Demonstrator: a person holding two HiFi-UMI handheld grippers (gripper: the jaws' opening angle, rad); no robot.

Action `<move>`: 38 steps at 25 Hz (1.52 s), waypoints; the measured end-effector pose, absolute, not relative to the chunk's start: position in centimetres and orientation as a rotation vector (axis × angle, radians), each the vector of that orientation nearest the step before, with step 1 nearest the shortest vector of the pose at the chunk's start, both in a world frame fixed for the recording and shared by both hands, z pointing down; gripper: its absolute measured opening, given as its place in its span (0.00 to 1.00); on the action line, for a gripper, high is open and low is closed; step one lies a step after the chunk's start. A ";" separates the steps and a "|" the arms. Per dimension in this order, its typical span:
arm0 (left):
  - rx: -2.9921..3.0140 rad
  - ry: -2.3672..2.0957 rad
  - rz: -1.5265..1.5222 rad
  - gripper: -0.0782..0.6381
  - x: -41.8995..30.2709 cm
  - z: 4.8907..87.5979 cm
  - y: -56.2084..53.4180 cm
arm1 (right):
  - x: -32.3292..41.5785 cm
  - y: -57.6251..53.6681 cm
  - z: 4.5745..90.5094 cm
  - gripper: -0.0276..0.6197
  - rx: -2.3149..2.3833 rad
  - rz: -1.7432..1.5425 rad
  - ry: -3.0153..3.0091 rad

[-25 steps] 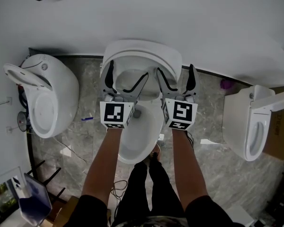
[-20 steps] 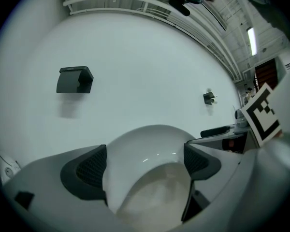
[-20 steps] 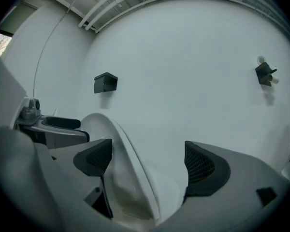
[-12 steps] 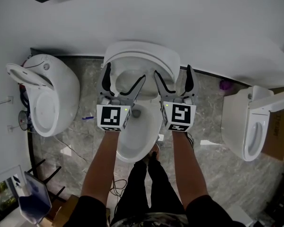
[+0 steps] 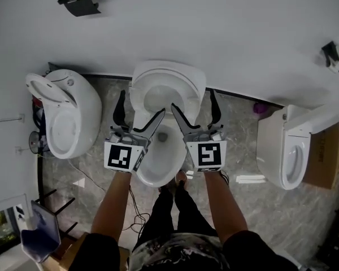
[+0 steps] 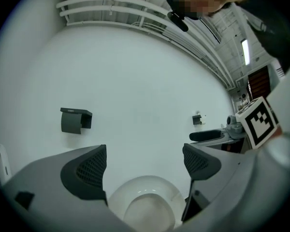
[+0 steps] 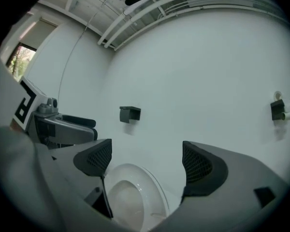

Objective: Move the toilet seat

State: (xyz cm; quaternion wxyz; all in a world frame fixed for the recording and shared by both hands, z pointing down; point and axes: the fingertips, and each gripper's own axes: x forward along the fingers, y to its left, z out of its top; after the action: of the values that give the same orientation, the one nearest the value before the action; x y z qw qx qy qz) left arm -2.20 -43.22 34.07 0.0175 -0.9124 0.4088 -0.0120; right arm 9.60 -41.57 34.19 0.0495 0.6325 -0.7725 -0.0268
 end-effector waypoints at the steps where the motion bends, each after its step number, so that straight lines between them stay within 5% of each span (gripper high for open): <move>1: -2.857 1.274 -0.021 0.81 -2.8 32.8 -42.3 | 8.9 -40.6 33.0 0.74 1.901 -0.079 -2.373; 14: -2.895 1.141 0.039 0.81 -7.6 16.7 -31.2 | 3.0 -30.2 18.1 0.71 1.576 -0.036 -2.625; 25: -2.876 1.068 0.032 0.80 -9.9 12.3 -26.0 | 0.5 -25.0 13.4 0.62 1.452 -0.143 -2.681; 28: -2.888 1.035 0.029 0.66 -9.8 12.0 -25.0 | 0.3 -24.0 13.1 0.54 1.425 -0.149 -2.682; 30: -2.892 1.022 0.039 0.39 -9.9 11.8 -24.5 | 0.0 -23.5 13.1 0.44 1.410 -0.154 -2.670; 32: -2.899 1.019 0.030 0.22 -10.0 11.9 -24.4 | -0.3 -23.3 12.8 0.31 1.407 -0.183 -2.661; 35: -2.923 0.977 0.007 0.15 -9.7 11.8 -24.2 | -0.9 -23.3 11.7 0.12 1.430 -0.264 -2.688; 38: -2.936 0.925 -0.007 0.14 -9.2 11.8 -24.0 | -1.2 -23.2 11.6 0.05 1.430 -0.264 -2.692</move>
State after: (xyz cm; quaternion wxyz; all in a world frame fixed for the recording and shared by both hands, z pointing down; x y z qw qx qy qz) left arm -9.16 -23.95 11.82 0.0314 -0.9533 0.3003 -0.0024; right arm -1.17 -23.20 11.64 0.0409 0.4671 -0.8790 -0.0862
